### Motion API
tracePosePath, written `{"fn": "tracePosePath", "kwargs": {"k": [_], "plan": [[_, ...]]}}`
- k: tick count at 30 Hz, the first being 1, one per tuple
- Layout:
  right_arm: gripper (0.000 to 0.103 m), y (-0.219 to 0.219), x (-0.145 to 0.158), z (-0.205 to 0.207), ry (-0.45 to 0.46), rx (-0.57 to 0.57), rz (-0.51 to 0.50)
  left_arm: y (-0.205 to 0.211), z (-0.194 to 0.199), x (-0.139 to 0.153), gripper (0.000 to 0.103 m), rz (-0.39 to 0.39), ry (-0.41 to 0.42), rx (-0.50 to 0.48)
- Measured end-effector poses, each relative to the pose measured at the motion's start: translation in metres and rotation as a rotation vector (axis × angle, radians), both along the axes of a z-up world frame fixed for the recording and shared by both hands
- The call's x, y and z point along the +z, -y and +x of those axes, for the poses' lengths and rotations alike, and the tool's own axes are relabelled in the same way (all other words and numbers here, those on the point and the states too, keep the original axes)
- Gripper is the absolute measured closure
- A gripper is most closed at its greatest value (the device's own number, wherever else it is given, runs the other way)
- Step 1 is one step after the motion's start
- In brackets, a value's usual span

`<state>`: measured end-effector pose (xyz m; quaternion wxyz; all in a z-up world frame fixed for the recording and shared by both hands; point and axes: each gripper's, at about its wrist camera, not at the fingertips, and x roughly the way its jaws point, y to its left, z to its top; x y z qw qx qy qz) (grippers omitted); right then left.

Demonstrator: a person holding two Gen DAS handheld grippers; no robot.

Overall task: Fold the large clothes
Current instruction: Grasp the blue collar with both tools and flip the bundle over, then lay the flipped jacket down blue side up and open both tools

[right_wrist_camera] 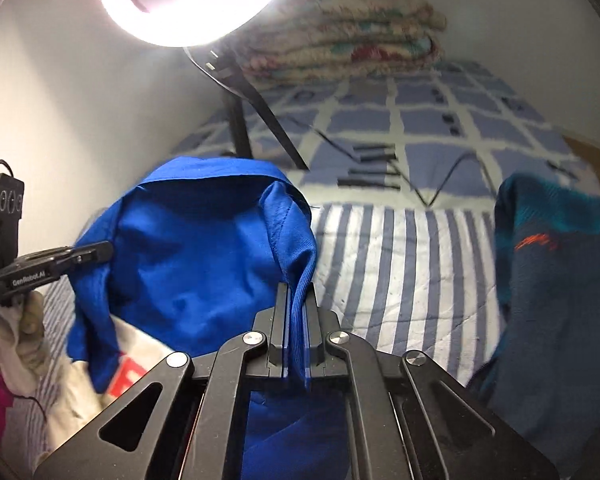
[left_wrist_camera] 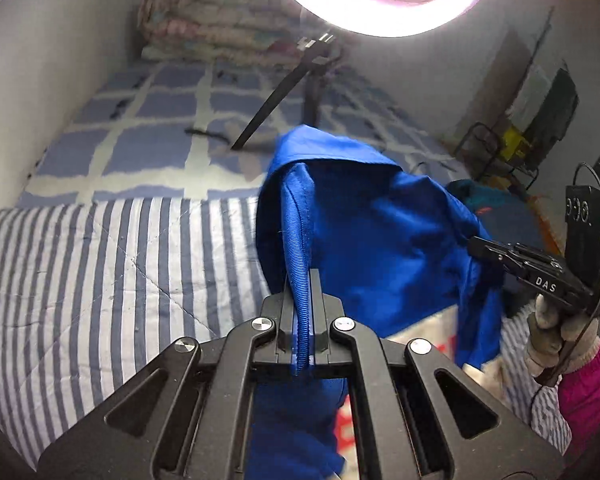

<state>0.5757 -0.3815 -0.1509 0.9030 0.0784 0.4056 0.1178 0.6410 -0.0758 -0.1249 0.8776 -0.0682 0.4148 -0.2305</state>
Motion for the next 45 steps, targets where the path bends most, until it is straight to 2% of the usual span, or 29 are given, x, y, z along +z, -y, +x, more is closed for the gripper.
{"fn": "tracePosePath", "kwargs": {"k": [5,9,12,16,20,25,29,32,35,38,40,41,42,43,44,45], "plan": [[0.100,-0.004,0.039,-0.039,0.055,0.002,0.018,-0.007,-0.051,0.041,0.103,-0.037,0.058,-0.024],[0.100,-0.011,0.073,-0.094,0.098,0.015,0.021,-0.012,-0.109,0.072,0.103,-0.035,0.094,-0.054],[0.100,-0.016,0.091,-0.141,0.097,0.022,0.007,-0.015,-0.159,0.090,0.103,-0.023,0.110,-0.081],[0.100,-0.019,0.104,-0.206,0.095,0.043,-0.006,-0.019,-0.222,0.097,0.103,-0.003,0.129,-0.110],[0.100,-0.023,0.097,-0.263,0.082,0.057,-0.041,-0.022,-0.278,0.085,0.103,0.044,0.113,-0.146],[0.101,-0.033,0.060,-0.323,0.021,0.057,-0.041,-0.025,-0.334,0.048,0.103,0.113,0.062,-0.158],[0.101,-0.044,0.030,-0.357,-0.027,0.053,-0.078,-0.030,-0.360,0.009,0.103,0.139,-0.020,-0.132],[0.102,-0.047,0.017,-0.374,-0.055,0.048,-0.092,-0.032,-0.375,-0.011,0.103,0.173,-0.045,-0.106],[0.102,-0.050,0.011,-0.386,-0.064,0.062,-0.154,-0.031,-0.388,-0.019,0.103,0.208,-0.074,-0.115],[0.102,-0.047,0.014,-0.399,-0.083,0.079,-0.150,-0.039,-0.405,-0.013,0.103,0.218,-0.090,-0.136],[0.100,-0.041,0.022,-0.409,-0.078,0.073,-0.161,-0.052,-0.411,-0.005,0.102,0.170,-0.110,-0.124],[0.098,-0.035,0.026,-0.413,-0.084,0.060,-0.139,-0.063,-0.410,0.001,0.099,0.117,-0.127,-0.109],[0.097,-0.029,0.030,-0.419,-0.086,0.049,-0.086,-0.073,-0.409,0.007,0.090,0.062,-0.136,-0.089],[0.092,-0.026,0.031,-0.426,-0.087,0.045,-0.030,-0.084,-0.405,0.013,0.069,0.005,-0.145,-0.059],[0.087,-0.020,0.033,-0.427,-0.088,0.038,0.032,-0.092,-0.403,0.016,0.055,-0.039,-0.151,-0.031],[0.072,-0.014,0.034,-0.425,-0.085,0.027,0.089,-0.102,-0.396,0.019,0.036,-0.107,-0.165,0.009]]}}
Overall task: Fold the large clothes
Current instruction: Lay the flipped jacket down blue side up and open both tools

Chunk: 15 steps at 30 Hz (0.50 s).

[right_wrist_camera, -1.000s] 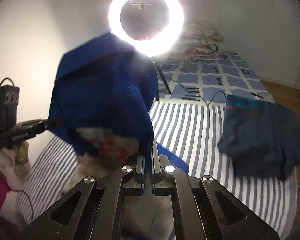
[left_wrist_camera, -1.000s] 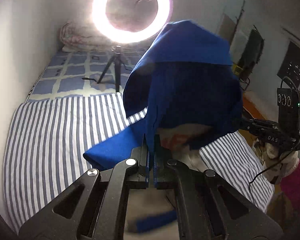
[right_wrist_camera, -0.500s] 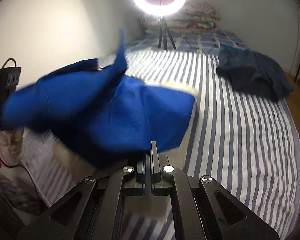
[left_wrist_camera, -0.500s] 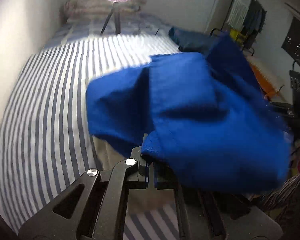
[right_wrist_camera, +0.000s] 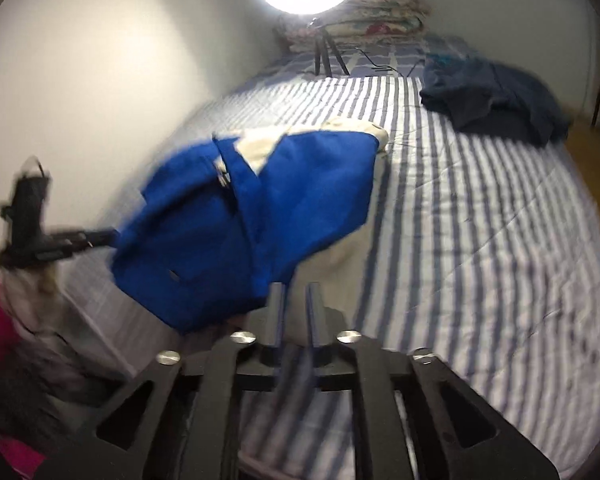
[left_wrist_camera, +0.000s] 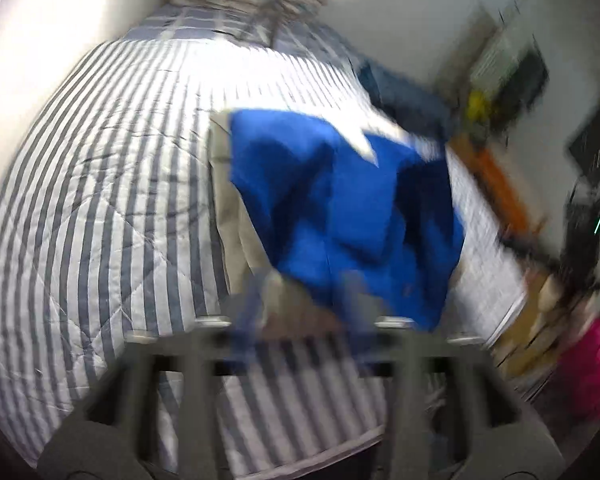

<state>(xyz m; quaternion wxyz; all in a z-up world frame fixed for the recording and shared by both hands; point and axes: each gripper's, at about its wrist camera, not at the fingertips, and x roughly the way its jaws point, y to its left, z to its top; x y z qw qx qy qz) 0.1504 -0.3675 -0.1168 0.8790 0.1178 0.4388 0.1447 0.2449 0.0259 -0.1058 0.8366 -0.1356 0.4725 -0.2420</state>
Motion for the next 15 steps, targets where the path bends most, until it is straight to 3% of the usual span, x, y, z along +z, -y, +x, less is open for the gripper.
{"fn": "tracePosePath", "kwargs": {"k": [1,2,4,7,11,12,13,14,15], "plan": [[0.059,0.004,-0.002,0.002,-0.001,-0.016,0.047,-0.006,0.006,0.000,0.033,-0.053,-0.022,0.029],[0.057,0.009,-0.003,0.006,-0.007,-0.037,0.103,-0.012,0.015,-0.003,0.033,-0.109,-0.058,0.059],[0.057,0.015,-0.011,0.017,-0.037,-0.061,0.210,-0.020,0.035,-0.016,0.033,-0.191,-0.132,0.125],[0.057,0.016,-0.027,0.034,-0.085,-0.102,0.254,-0.024,0.056,-0.037,0.033,-0.266,-0.204,0.196],[0.057,0.014,-0.046,0.059,-0.143,-0.117,0.289,-0.018,0.074,-0.052,0.039,-0.280,-0.244,0.208],[0.057,0.013,-0.052,0.066,-0.159,-0.119,0.294,-0.015,0.078,-0.056,0.056,-0.281,-0.253,0.203],[0.057,0.012,-0.059,0.072,-0.177,-0.123,0.295,-0.010,0.082,-0.059,0.084,-0.273,-0.270,0.196],[0.060,0.011,-0.065,0.076,-0.197,-0.125,0.293,-0.006,0.086,-0.063,0.098,-0.263,-0.281,0.189],[0.079,0.010,-0.068,0.077,-0.208,-0.126,0.300,-0.003,0.087,-0.065,0.102,-0.251,-0.285,0.186]]}}
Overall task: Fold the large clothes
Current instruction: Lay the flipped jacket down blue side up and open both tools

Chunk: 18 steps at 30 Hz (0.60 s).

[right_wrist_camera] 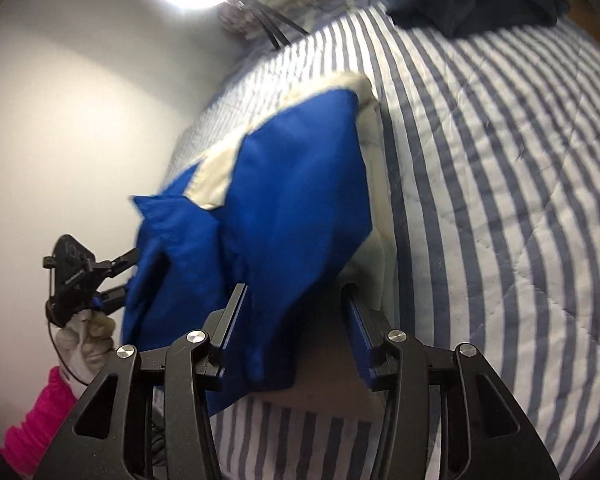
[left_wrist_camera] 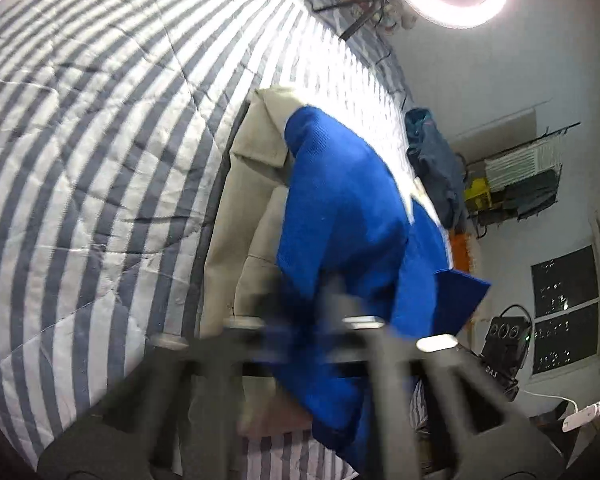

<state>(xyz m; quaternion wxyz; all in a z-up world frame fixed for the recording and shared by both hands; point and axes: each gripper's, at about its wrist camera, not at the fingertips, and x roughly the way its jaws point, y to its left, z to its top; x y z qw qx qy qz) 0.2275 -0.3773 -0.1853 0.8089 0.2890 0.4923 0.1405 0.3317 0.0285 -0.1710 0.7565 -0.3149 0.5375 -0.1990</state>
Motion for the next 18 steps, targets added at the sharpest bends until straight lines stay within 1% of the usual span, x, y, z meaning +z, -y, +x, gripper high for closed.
{"fn": "tracePosePath", "kwargs": {"k": [1,2,3,4,5,6,7,9,10,12,13,14,15,16,17,18], "plan": [[0.101,-0.002,-0.004,0.003,-0.010,0.013,0.023,0.004,0.000,0.000,0.103,0.012,0.004,0.000],[0.101,-0.005,-0.007,0.006,-0.017,0.032,0.045,0.007,-0.001,0.002,0.103,0.021,0.013,-0.006],[0.101,-0.008,-0.005,0.007,-0.010,0.039,0.040,0.011,-0.004,0.008,0.103,0.028,0.020,-0.010],[0.102,-0.010,-0.002,0.007,0.000,0.044,0.034,0.013,-0.007,0.013,0.103,0.017,0.021,-0.009],[0.102,-0.011,0.003,0.006,0.007,0.045,0.040,0.012,-0.012,0.021,0.103,-0.017,0.022,-0.010],[0.102,-0.009,0.012,0.001,0.022,0.033,0.070,0.009,-0.019,0.030,0.103,-0.039,0.030,-0.009],[0.102,-0.005,0.021,-0.004,0.039,0.021,0.112,0.006,-0.025,0.038,0.103,-0.043,0.045,-0.014],[0.102,0.005,0.041,-0.021,0.084,0.014,0.174,0.003,-0.030,0.035,0.103,-0.021,0.034,-0.014],[0.102,0.009,0.044,-0.025,0.096,0.016,0.175,0.004,-0.030,0.024,0.103,0.023,0.007,-0.013],[0.102,0.015,0.033,-0.031,0.064,-0.003,0.177,0.002,-0.029,-0.001,0.103,0.065,-0.055,-0.004],[0.102,0.017,0.017,-0.032,0.017,-0.017,0.191,0.001,-0.028,-0.011,0.103,0.071,-0.081,0.004],[0.102,0.015,-0.002,-0.031,-0.044,-0.028,0.174,0.002,-0.028,-0.015,0.103,0.076,-0.083,0.005],[0.102,0.010,-0.014,-0.028,-0.086,-0.022,0.110,0.005,-0.027,-0.015,0.103,0.088,-0.076,-0.001],[0.102,0.007,-0.021,-0.027,-0.094,-0.014,0.053,0.008,-0.027,-0.011,0.103,0.116,-0.061,-0.017],[0.102,0.005,-0.024,-0.024,-0.092,-0.002,0.017,0.011,-0.028,-0.007,0.103,0.137,-0.050,-0.025],[0.102,0.005,-0.022,-0.022,-0.087,0.007,0.002,0.013,-0.030,-0.002,0.102,0.159,-0.042,-0.032]]}}
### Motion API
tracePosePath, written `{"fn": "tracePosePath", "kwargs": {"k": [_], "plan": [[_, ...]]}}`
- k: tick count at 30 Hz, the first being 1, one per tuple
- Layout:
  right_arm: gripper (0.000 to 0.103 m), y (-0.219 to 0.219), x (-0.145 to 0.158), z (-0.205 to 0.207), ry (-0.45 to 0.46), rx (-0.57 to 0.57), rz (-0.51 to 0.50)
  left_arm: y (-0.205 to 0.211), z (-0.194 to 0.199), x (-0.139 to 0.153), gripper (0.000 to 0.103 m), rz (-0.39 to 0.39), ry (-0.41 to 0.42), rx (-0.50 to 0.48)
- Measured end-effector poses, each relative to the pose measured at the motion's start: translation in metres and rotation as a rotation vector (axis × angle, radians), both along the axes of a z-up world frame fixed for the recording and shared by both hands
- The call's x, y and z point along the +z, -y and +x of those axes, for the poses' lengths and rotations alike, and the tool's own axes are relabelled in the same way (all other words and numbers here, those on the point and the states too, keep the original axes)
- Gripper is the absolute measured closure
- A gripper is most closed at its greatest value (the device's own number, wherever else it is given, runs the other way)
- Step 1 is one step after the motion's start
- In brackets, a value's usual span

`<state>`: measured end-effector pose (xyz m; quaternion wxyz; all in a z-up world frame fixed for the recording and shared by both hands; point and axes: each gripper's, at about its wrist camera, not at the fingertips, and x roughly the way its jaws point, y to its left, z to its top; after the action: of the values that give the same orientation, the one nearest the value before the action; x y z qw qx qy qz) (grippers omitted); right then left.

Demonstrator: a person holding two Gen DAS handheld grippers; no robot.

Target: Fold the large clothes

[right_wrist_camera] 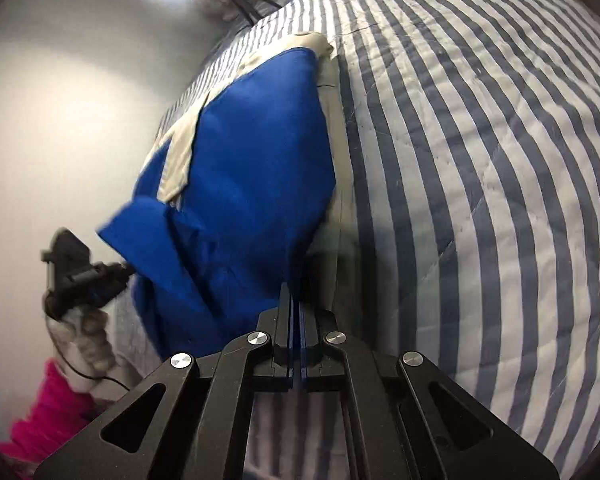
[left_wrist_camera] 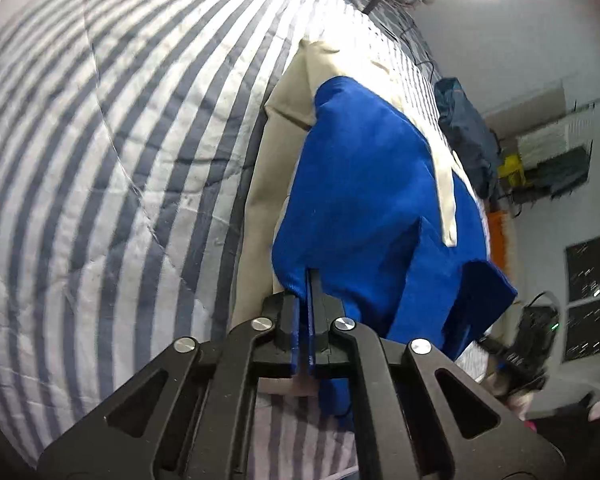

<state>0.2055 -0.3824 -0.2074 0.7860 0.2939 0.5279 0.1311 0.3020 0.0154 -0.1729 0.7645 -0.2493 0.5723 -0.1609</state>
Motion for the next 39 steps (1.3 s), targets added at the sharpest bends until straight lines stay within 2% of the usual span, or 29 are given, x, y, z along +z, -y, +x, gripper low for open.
{"fn": "tracePosePath", "kwargs": {"k": [2,5,7,11,13,15,18,20,22,23,24,25,27,29,30,32,33,34,35,36,37,39], "plan": [[0.101,0.000,0.009,0.002,0.004,0.004,-0.015,0.003,0.000,0.011,0.102,0.041,0.015,-0.007],[0.100,-0.003,0.041,-0.004,0.027,0.055,-0.149,-0.002,-0.004,0.039,0.102,0.064,0.089,0.006],[0.099,-0.008,0.075,-0.009,0.116,0.079,-0.258,0.004,-0.001,0.063,0.102,0.079,0.151,-0.016],[0.099,-0.010,0.112,0.003,0.259,0.100,-0.313,0.040,0.024,0.091,0.102,0.180,0.249,-0.083],[0.099,-0.022,0.119,0.026,0.319,0.130,-0.372,0.052,0.039,0.098,0.102,0.183,0.249,-0.093],[0.099,-0.033,0.114,0.054,0.357,0.152,-0.399,0.054,0.046,0.106,0.102,0.166,0.237,-0.093],[0.099,-0.043,0.102,0.091,0.313,0.173,-0.389,0.043,0.037,0.097,0.102,0.164,0.210,-0.084],[0.099,-0.047,0.090,0.101,0.243,0.202,-0.402,0.024,0.025,0.082,0.102,0.117,0.156,-0.082],[0.096,-0.049,0.082,0.092,0.210,0.215,-0.423,0.004,0.011,0.069,0.101,0.051,0.095,-0.077],[0.092,-0.046,0.078,0.078,0.200,0.211,-0.415,-0.001,0.009,0.067,0.098,0.027,0.080,-0.071],[0.077,-0.042,0.077,0.069,0.187,0.194,-0.412,-0.012,0.008,0.065,0.085,-0.001,0.071,-0.044],[0.057,-0.031,0.073,0.056,0.167,0.160,-0.396,-0.021,0.010,0.065,0.060,-0.015,0.078,-0.007],[0.045,-0.005,0.063,0.031,0.130,0.074,-0.327,-0.033,0.019,0.066,0.039,-0.046,0.094,0.066],[0.045,0.011,0.055,0.020,0.082,0.025,-0.230,-0.033,0.035,0.059,0.039,-0.124,0.067,0.089],[0.045,0.019,0.048,0.016,0.058,0.017,-0.144,-0.027,0.045,0.054,0.039,-0.167,0.048,0.075],[0.045,0.024,0.041,0.015,0.054,0.014,-0.080,-0.013,0.058,0.045,0.041,-0.172,0.028,0.037],[0.051,0.022,0.038,0.016,0.054,0.016,-0.079,-0.004,0.063,0.038,0.058,-0.156,0.026,0.024],[0.063,0.020,0.038,0.017,0.058,0.018,-0.074,0.006,0.067,0.030,0.091,-0.129,0.015,-0.002],[0.073,0.018,0.036,0.018,0.060,0.023,-0.059,0.011,0.068,0.023,0.099,-0.111,-0.002,-0.008],[0.092,0.015,0.033,0.020,0.054,0.039,-0.033,0.013,0.068,0.015,0.099,-0.109,-0.017,0.006],[0.100,0.010,0.031,0.024,0.054,0.050,-0.025,0.012,0.064,0.009,0.101,-0.121,-0.028,0.027],[0.100,0.005,0.039,0.024,0.067,0.061,-0.042,0.007,0.051,0.008,0.103,-0.173,-0.060,0.049]]}}
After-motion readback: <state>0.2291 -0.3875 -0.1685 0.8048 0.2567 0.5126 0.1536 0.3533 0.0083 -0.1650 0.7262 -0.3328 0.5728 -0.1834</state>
